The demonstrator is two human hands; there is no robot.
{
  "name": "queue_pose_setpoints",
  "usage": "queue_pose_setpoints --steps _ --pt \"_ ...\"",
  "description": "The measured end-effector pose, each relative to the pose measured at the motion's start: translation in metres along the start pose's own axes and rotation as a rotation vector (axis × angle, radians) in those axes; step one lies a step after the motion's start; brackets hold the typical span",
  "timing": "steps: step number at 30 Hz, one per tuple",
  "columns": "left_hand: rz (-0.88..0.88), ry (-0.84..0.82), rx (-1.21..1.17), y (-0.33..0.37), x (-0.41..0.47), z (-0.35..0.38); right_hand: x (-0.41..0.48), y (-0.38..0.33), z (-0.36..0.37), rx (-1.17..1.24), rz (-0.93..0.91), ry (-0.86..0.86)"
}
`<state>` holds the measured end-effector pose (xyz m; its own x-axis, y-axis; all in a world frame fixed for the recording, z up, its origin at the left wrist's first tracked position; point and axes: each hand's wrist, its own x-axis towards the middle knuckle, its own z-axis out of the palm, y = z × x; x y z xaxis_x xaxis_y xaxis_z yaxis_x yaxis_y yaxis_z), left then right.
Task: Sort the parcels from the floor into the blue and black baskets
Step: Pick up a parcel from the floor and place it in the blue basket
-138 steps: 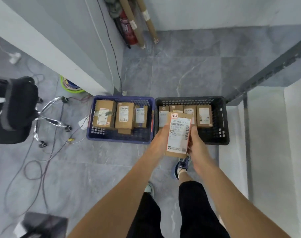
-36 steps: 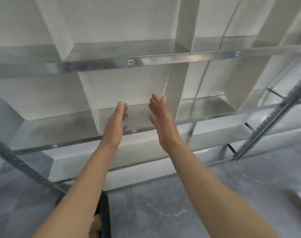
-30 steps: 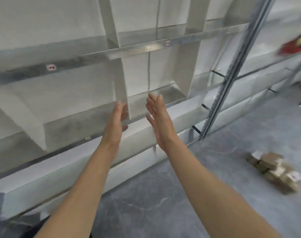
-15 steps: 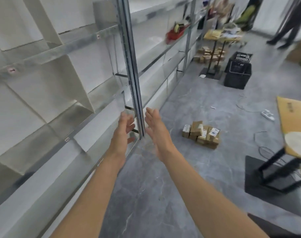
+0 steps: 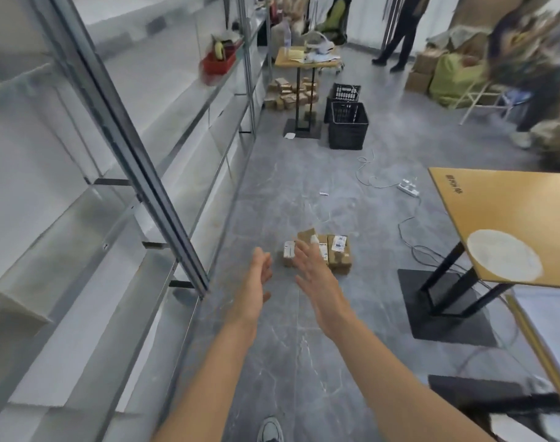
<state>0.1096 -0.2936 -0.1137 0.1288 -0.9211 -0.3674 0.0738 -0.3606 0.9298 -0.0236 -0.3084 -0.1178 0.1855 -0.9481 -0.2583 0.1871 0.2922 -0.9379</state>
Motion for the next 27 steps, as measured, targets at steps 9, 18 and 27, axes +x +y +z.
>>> queue_pose_setpoints --steps 9,18,27 --pt "-0.198 -0.161 0.092 -0.005 0.137 0.051 0.096 0.009 -0.075 -0.022 0.096 0.282" --pt "-0.320 -0.209 0.149 -0.010 0.276 0.151 0.226 0.009 -0.183 -0.002 0.217 0.345" --pt "-0.500 -0.121 0.170 -0.016 0.394 0.240 0.352 -0.001 -0.297 -0.012 0.384 0.345"
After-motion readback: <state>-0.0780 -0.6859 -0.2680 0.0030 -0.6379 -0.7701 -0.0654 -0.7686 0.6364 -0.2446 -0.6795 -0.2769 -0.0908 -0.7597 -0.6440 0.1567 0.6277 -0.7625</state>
